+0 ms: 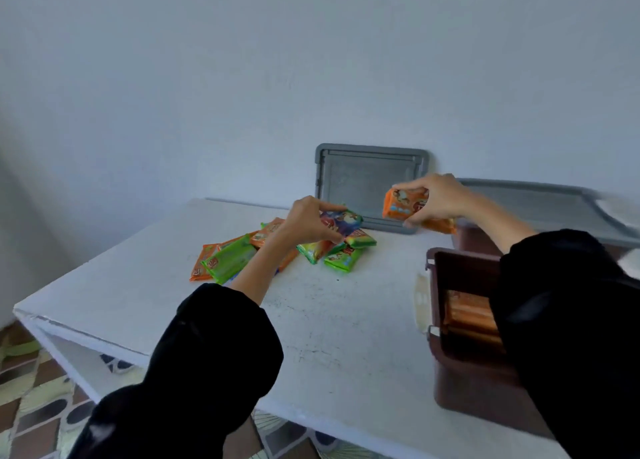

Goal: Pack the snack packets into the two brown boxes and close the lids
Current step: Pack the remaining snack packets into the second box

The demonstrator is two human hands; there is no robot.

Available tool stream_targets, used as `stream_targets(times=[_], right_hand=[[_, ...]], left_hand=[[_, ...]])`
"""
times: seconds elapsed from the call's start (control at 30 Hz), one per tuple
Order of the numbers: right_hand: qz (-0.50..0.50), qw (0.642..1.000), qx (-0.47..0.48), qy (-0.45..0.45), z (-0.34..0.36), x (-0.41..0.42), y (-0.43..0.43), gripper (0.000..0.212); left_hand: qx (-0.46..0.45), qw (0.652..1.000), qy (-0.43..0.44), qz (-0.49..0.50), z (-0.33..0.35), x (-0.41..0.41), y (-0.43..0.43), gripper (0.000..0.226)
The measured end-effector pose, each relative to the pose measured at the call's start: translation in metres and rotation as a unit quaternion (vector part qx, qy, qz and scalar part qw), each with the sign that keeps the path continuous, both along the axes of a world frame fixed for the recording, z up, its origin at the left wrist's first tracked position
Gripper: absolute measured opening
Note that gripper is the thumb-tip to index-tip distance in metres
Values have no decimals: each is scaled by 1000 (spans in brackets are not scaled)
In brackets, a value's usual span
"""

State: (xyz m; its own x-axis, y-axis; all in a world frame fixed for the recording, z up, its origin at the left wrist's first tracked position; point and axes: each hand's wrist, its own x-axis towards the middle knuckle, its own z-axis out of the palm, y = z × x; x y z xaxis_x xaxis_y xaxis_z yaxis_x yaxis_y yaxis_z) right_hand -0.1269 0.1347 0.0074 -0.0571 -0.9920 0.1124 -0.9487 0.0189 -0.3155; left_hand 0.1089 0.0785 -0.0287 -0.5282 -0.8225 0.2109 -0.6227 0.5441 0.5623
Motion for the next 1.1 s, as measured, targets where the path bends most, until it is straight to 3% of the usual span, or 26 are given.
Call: stream_targets(times=[0.2, 0.47, 0.63, 0.8, 0.93, 1.1], right_hand=[[-67, 997, 38, -1, 3, -68, 97, 76], [-114, 989, 88, -23, -33, -113, 171, 77], [-130, 986, 99, 18, -61, -119, 187, 76], [-167, 976, 108, 90, -92, -118, 185, 75], [-149, 979, 115, 76, -95, -120, 183, 74], [-143, 982, 101, 70, -101, -123, 182, 71]], left_hand=[[-31, 988, -26, -149, 18, -83, 49, 57], [-64, 945, -113, -299, 10, -170, 106, 58], [-56, 933, -188, -303, -23, -196, 115, 61], [-35, 931, -199, -303, -44, -197, 109, 59], [-30, 930, -190, -314, -56, -195, 108, 58], [-89, 922, -221, -306, -58, -198, 107, 45]])
